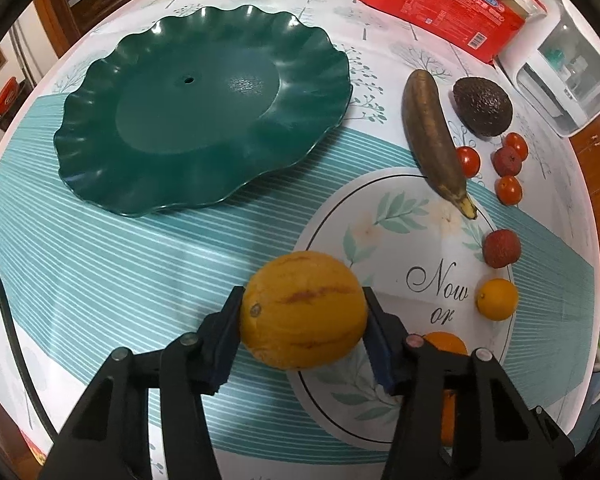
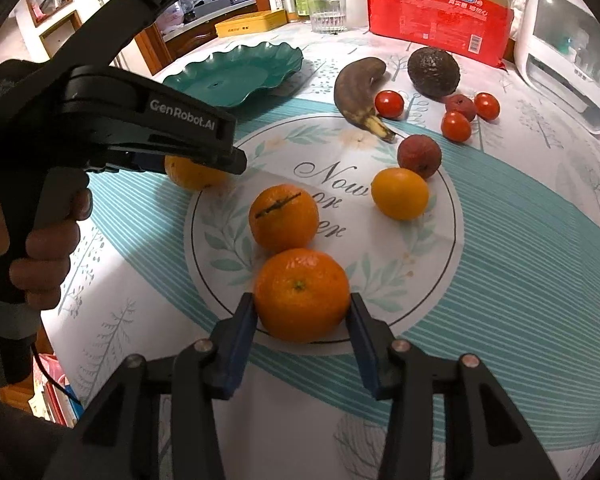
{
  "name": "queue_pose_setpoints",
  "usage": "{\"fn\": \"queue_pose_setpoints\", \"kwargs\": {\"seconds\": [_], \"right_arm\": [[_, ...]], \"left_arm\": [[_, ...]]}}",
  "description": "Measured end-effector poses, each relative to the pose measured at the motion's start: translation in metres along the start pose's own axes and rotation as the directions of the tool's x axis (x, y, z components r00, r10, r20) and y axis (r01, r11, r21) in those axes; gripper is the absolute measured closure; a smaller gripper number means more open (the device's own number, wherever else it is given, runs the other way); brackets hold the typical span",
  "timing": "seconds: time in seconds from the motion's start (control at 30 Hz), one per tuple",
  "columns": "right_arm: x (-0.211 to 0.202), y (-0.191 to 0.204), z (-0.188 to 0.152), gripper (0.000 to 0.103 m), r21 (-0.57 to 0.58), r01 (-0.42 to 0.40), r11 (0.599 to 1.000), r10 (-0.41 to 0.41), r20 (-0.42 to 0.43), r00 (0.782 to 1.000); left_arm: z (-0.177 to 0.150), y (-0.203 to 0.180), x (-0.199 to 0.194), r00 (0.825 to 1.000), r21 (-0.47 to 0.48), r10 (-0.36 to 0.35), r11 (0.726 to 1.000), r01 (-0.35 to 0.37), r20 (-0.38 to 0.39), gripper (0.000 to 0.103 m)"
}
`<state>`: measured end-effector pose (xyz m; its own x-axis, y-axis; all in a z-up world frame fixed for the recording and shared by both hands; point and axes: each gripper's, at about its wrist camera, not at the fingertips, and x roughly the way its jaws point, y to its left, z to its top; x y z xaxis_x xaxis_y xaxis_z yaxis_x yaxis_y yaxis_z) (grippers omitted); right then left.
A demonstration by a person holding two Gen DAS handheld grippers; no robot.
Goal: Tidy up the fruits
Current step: 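Carry both fruits onto the green plate and open both tools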
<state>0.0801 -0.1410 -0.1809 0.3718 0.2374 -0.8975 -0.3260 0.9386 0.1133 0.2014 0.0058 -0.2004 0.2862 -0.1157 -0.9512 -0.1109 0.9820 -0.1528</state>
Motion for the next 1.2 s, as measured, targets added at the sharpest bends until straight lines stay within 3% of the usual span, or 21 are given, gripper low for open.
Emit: {"fn": "queue_pose_setpoints", "kwargs": {"seconds": [0.37,0.67,0.93,1.2], "right_arm": [[-0.019,-0.007,0.004,0.058,-0.010,0.009,1.000,-0.009,0.015,1.000],[-0.045,0.003,0.026,0.058,-0.049,0.012,0.999,-0.009,0.067,0.998],[-0.052,0.031,0.064,0.058,-0.098,0.005,0.995,0.006,0.120,0.993],[-0.038,0.065,0.111,0.058,-0.096,0.029,0.995,-0.013,0.160,0.987]], "left_arm": [[-0.008,0.005,-0.006,0.999,-0.081,-0.006,0.997,0.003,-0.032,0.051],[-0.004,0.016,-0.051,1.000,-0.098,-0.003,0.995,0.005,0.028,0.051],[0.023,0.050,-0.095,0.993,-0.101,0.016,0.995,-0.003,0.120,0.051],[0.062,0.090,-0.100,0.988,-0.079,0.004,0.997,0.008,0.154,0.051]]}}
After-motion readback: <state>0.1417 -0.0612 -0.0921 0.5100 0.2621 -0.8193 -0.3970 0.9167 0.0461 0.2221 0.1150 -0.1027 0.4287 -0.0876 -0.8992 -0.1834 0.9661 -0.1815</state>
